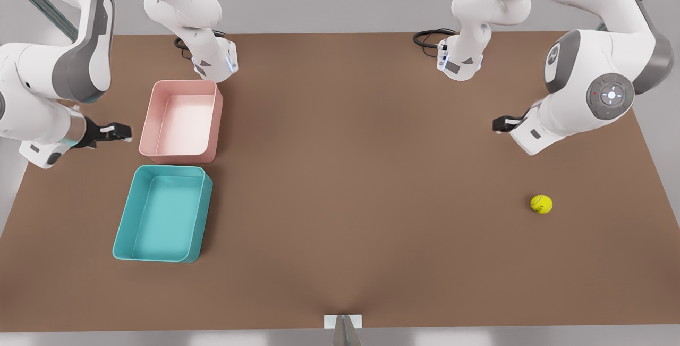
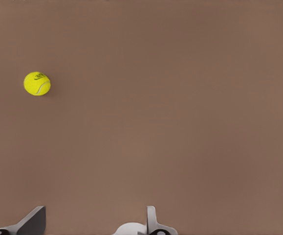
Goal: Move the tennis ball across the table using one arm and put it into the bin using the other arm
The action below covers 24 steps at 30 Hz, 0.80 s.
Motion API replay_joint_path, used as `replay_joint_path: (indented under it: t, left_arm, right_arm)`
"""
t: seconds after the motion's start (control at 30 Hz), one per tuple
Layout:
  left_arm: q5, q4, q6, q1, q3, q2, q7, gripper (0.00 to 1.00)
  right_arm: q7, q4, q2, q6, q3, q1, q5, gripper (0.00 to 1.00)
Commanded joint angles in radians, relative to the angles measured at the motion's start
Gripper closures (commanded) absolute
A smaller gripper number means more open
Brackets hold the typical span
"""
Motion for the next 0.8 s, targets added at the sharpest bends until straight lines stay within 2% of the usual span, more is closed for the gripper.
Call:
replay_joint_path:
  t: [0.0, 0.07, 0.1, 0.13, 0.17, 0.27, 0.37, 0.43, 0.5, 0.53, 0.73, 0.77]
  left_arm:
    - [-0.024, 0.0, 0.049, -0.001, 0.003, -0.003, 0.038, 0.0]
    - [-0.024, 0.0, 0.049, -0.001, 0.003, 0.0, 0.039, 0.0]
    - [-0.018, 0.0, 0.05, 0.008, 0.011, 0.026, 0.058, 0.3]
    - [-0.018, 0.0, 0.096, 0.054, 0.014, 0.08, 0.168, 0.73]
    - [-0.021, -0.002, 0.19, 0.079, 0.046, 0.132, 0.315, 0.79]
    - [-0.085, -0.005, 0.365, 0.22, 0.065, 0.278, 0.825, 0.79]
    - [-0.048, -0.005, 0.566, 0.341, 0.08, 0.414, 1.868, 0.79]
    - [-0.047, -0.005, 0.589, 0.393, 0.092, 0.482, 2.262, 0.79]
    - [-0.023, -0.005, 0.656, 0.439, 0.097, 0.543, 2.486, 0.79]
    - [0.045, -0.015, 0.751, 0.45, 0.097, 0.552, 2.535, 0.79]
    - [0.045, -0.149, 0.863, 0.493, 0.109, 0.572, 2.465, 0.79]
    - [0.047, -0.216, 0.922, 0.492, 0.109, 0.553, 2.42, 0.79]
  right_arm:
    - [0.089, -0.001, 0.0, 0.087, -0.005, -0.006, 0.025, 0.0]
    - [0.089, -0.002, 0.0, 0.087, -0.005, -0.006, 0.024, 0.0]
    - [0.089, -0.002, 0.001, 0.087, -0.005, -0.006, 0.024, 0.0]
    - [0.089, -0.002, 0.001, 0.087, -0.005, -0.006, 0.024, 0.0]
    - [0.089, -0.001, 0.003, 0.087, -0.005, -0.007, 0.024, 0.0]
    - [0.089, -0.002, 0.003, 0.086, -0.005, -0.006, 0.021, 0.0]
    - [0.079, -0.002, 0.004, 0.084, -0.005, -0.007, 0.015, 0.0]
    - [0.086, 0.001, 0.007, 0.086, -0.005, -0.01, 0.013, 0.0]
    - [0.088, 0.01, 0.015, 0.092, -0.005, -0.006, 0.013, 0.0]
    - [0.074, 0.044, 0.032, 0.084, -0.006, -0.013, 0.016, 0.0]
    - [0.086, 0.045, 0.037, 0.084, -0.003, -0.006, 0.013, 0.0]
    - [0.088, 0.045, 0.038, 0.084, -0.003, -0.006, 0.013, 0.0]
